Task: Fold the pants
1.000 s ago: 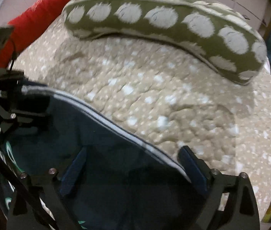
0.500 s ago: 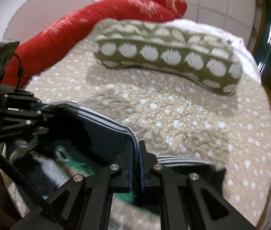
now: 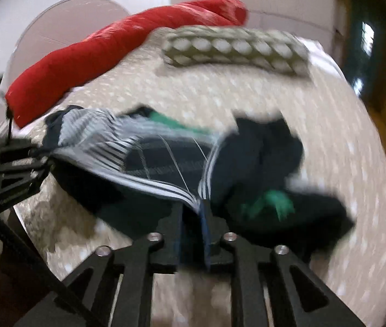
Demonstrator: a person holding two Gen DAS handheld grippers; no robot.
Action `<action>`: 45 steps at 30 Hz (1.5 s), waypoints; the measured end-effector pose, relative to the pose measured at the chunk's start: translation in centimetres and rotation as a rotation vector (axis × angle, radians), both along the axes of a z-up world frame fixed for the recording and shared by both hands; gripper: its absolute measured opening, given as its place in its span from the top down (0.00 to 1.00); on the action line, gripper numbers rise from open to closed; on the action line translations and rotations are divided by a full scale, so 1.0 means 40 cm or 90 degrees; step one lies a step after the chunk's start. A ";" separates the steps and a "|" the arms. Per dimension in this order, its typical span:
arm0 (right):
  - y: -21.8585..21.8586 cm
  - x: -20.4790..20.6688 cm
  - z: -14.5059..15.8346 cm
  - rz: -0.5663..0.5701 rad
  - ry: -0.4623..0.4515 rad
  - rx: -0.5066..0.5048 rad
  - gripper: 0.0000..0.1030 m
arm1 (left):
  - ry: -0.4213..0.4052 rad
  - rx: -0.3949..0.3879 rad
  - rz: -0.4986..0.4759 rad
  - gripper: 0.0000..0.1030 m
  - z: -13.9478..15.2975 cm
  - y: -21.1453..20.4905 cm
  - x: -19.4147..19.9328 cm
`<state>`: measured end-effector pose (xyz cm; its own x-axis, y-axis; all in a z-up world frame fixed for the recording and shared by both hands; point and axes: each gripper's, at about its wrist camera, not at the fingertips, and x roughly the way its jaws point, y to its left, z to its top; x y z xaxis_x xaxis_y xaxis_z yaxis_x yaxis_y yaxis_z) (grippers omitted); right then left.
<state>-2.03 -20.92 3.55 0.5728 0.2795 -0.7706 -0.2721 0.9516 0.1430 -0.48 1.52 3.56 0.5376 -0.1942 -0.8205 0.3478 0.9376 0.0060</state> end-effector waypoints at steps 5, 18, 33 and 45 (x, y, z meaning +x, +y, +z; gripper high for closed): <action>-0.114 -0.073 0.037 -0.093 -0.024 0.025 0.65 | -0.011 -0.075 0.013 0.81 0.084 0.124 -0.054; 0.127 0.198 0.036 -0.137 -0.034 -0.180 0.35 | -0.016 -0.002 0.199 0.57 0.029 0.156 0.129; -0.319 -0.130 -0.003 -0.418 -0.017 0.129 0.63 | -0.050 0.040 0.190 0.53 -0.037 0.138 0.099; -0.296 -0.104 0.067 -0.386 -0.091 0.209 0.37 | -0.036 0.031 0.190 0.51 -0.036 0.140 0.105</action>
